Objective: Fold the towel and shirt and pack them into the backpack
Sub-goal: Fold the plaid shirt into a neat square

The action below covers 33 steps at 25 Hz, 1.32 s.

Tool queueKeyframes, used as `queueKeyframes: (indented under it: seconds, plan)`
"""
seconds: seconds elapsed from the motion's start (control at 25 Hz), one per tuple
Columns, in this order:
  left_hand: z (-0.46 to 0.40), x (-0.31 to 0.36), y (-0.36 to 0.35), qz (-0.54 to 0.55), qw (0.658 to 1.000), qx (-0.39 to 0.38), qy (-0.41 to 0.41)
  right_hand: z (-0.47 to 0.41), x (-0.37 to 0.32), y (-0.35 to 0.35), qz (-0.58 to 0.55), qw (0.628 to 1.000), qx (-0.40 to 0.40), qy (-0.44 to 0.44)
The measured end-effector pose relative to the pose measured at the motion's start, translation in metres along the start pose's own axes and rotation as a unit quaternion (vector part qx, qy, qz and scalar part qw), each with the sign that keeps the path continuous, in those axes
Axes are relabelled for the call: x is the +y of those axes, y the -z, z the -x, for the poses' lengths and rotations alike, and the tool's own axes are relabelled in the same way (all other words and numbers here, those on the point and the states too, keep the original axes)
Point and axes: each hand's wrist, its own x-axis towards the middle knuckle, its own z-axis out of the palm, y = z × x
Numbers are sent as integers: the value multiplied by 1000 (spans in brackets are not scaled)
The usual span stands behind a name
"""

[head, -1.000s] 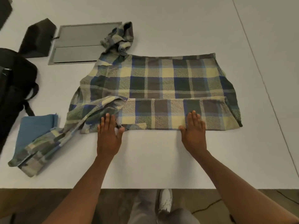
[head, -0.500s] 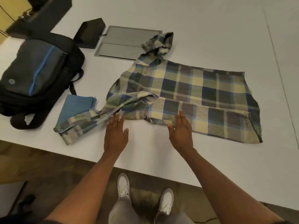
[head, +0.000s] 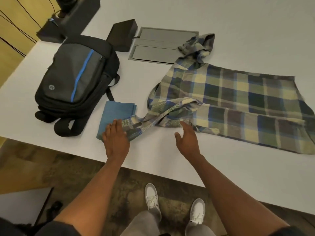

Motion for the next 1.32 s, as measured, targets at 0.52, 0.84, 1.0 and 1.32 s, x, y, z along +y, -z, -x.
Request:
queueKeyframes:
  seconds: [0.52, 0.84, 1.0, 1.32]
  plan:
    - [-57, -62, 20, 31, 988, -148, 33, 1, -80, -62, -173, 980, -58, -82]
    - [-77, -35, 87, 222, 960, -168, 3, 1, -126, -48, -185, 981, -33, 48]
    - [-82, -5, 114, 322, 926, -197, -18, 10, -152, -31, -226, 968, -100, 50]
    - [-70, 88, 169, 460, 821, -325, -98, 17, -155, 55, -120, 987, -74, 83]
